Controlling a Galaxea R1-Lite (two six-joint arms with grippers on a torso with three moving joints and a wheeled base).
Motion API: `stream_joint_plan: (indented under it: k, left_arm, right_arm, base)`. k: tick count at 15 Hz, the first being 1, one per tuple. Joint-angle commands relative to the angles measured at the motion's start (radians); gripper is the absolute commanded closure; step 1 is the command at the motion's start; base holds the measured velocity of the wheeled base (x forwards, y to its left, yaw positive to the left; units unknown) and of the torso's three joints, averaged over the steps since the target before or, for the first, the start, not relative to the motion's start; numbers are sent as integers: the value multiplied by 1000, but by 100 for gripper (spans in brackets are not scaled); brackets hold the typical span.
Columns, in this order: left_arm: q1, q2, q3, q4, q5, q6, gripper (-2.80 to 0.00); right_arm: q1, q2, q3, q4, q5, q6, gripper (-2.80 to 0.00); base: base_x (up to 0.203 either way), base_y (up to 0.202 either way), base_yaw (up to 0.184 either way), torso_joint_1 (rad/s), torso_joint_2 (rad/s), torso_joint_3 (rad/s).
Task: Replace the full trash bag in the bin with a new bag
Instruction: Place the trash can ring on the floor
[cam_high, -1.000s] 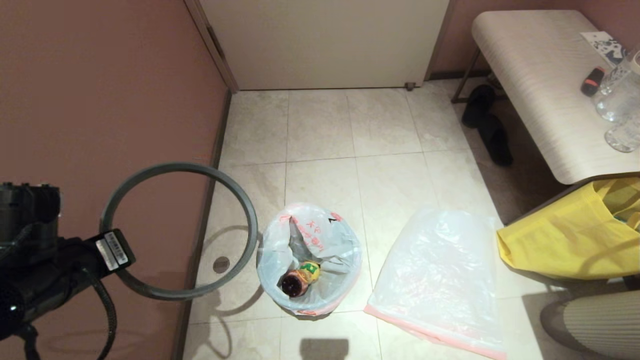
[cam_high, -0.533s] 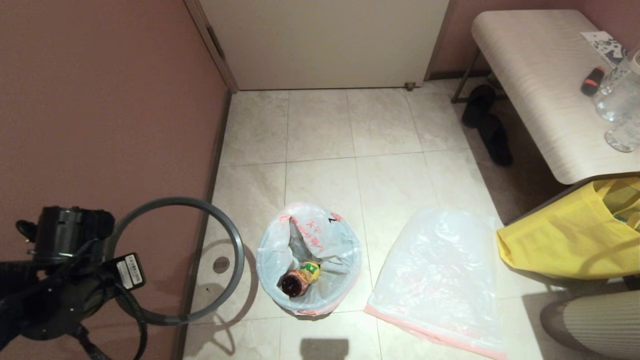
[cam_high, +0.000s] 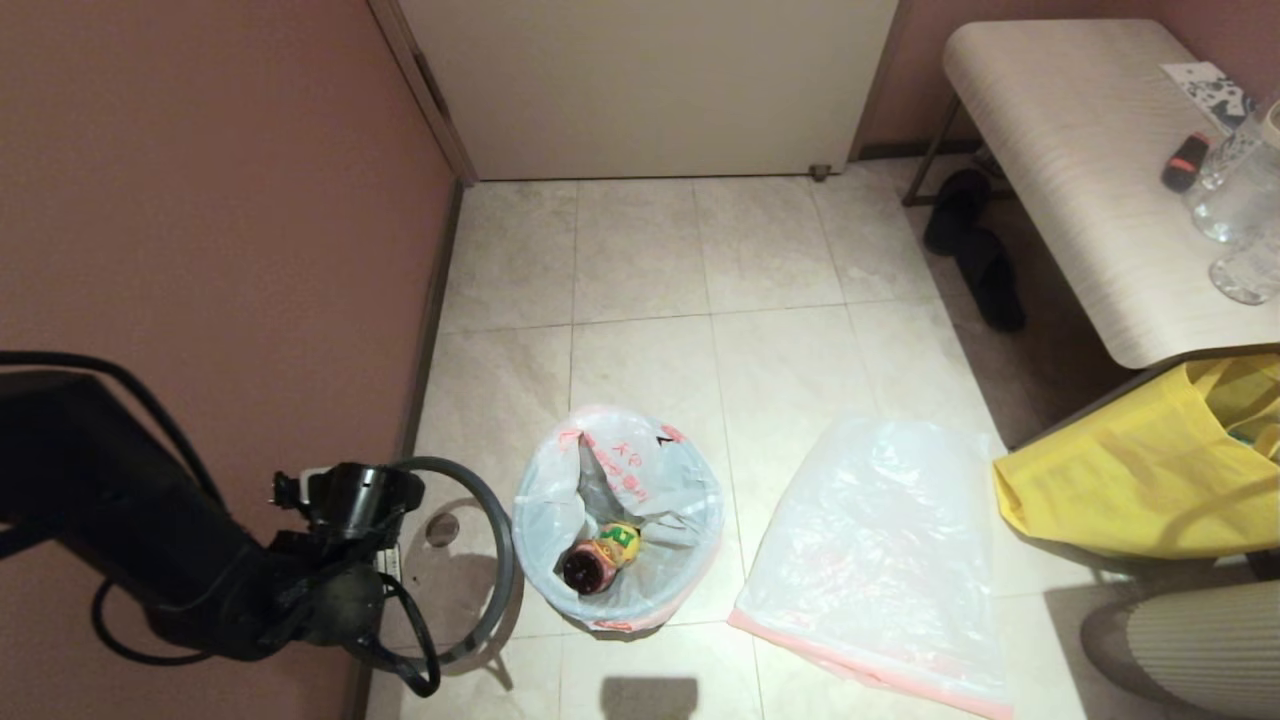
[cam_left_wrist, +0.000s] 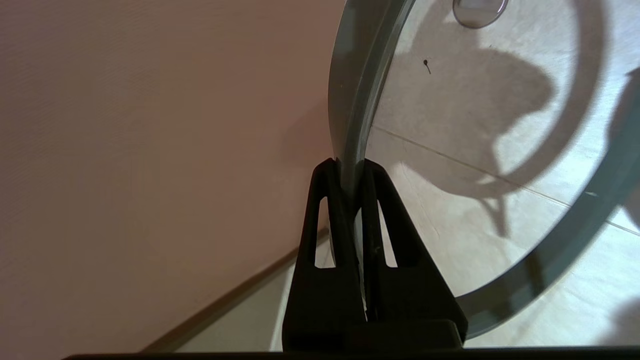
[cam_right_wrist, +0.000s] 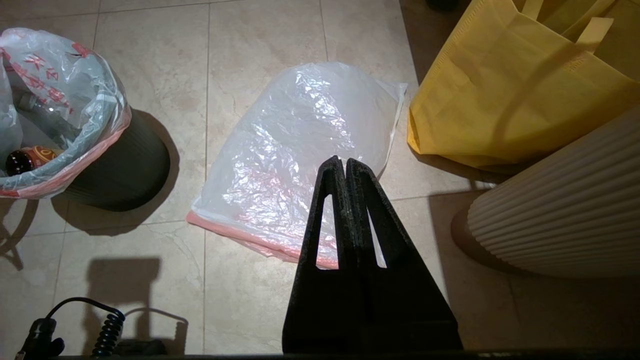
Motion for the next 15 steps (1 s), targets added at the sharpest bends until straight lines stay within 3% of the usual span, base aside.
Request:
stream_joint_plan:
  k: [1, 6, 8, 12, 15]
  left_arm:
    - [-5, 295, -96, -62, 36, 32, 0]
    - [27, 570, -567, -124, 129, 166, 0]
    - [50, 612, -686, -131, 141, 190, 0]
    - [56, 650, -699, -136, 161, 206, 0]
    - [6, 653, -681, -126, 138, 209, 0]
  right_arm:
    - [0, 1, 0, 0, 0, 0, 0]
    - [0, 2, 0, -2, 0, 0, 0]
    - [0, 1, 0, -1, 0, 0, 0]
    - [0, 0, 0, -1, 0, 1, 0]
    - [0, 0, 0, 0, 0, 1, 0]
  base:
    - [0, 0, 0, 0, 0, 0]
    - [0, 0, 0, 0, 0, 0]
    - [0, 0, 0, 0, 0, 0]
    - [0, 0, 0, 0, 0, 0]
    - [0, 0, 0, 0, 0, 0]
